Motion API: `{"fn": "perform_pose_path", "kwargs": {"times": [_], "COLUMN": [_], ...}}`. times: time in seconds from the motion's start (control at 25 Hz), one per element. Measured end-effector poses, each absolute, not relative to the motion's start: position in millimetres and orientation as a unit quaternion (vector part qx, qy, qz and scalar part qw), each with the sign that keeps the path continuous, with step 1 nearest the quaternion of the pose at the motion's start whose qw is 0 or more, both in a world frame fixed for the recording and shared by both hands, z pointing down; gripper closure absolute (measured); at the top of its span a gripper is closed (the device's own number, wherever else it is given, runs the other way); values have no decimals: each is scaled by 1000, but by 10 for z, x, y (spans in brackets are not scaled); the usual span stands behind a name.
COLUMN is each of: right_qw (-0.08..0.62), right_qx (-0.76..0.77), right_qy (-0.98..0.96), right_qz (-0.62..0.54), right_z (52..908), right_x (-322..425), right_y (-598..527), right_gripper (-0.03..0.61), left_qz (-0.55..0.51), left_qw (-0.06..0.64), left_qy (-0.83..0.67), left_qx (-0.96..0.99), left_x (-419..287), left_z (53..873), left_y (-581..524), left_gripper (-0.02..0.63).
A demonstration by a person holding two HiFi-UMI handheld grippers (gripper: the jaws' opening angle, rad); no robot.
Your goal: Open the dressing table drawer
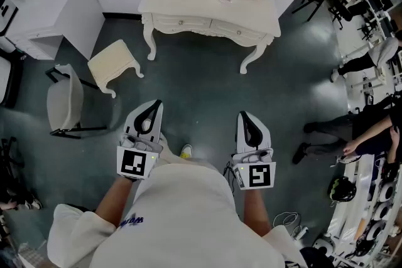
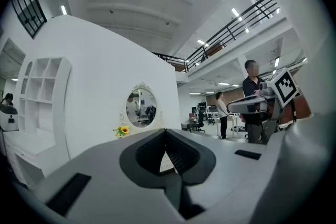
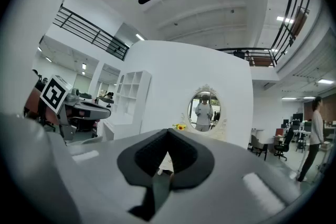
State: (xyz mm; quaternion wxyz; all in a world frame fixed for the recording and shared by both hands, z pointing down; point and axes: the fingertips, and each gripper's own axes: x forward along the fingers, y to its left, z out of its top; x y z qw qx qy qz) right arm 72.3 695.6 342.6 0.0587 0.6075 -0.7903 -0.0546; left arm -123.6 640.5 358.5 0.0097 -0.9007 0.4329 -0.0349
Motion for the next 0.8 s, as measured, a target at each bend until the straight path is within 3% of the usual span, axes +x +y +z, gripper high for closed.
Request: {"fn": "perform_pose_path", "kwargs": {"times": [0.8], "right_qw": [42], "right_qx": [634], "right_qy": [-771], "right_qz": [-40], "right_z": [3547], "right_x": [1062], "right_y": [6950], "right_gripper": [568], "left_qz": [-41], "left_qw": [9], "left_qy": [445], "left_qx": [-895], "left_x": [-1150], "left_z": [3724], "left_y": [6376], "left_gripper": [606]}}
